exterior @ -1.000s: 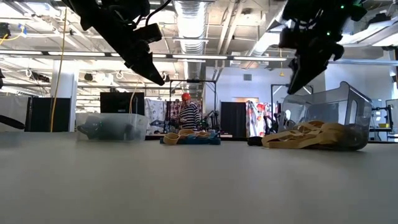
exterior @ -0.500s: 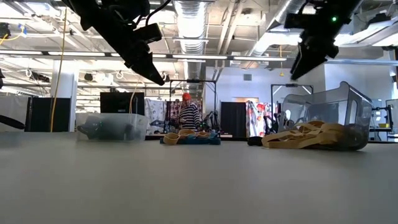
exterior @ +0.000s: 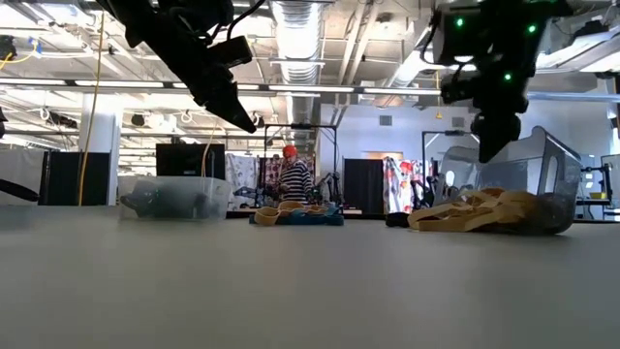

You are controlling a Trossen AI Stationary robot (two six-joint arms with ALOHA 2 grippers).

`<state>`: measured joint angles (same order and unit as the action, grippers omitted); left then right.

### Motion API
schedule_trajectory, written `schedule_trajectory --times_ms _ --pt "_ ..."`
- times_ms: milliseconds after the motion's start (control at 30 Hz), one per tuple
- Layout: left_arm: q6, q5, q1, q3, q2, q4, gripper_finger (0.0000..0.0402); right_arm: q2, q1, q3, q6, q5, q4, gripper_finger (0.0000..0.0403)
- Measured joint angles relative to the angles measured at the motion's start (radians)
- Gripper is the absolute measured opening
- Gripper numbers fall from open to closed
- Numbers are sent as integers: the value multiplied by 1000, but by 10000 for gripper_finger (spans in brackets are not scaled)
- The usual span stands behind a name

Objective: Sort rubber bands into baskets
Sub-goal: Adjust the black transparent bin to the top right of the table

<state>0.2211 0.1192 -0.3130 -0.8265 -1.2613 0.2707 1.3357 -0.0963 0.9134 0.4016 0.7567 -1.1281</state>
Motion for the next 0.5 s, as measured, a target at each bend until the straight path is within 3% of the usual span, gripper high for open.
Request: schedule_trajectory --times_ms 267,500 --pt "-3 0 0 0 0 0 153 17 -81 0 36 0 -40 255" --pt "-4 0 0 0 0 0 153 17 -131 0 7 -31 -39 132"
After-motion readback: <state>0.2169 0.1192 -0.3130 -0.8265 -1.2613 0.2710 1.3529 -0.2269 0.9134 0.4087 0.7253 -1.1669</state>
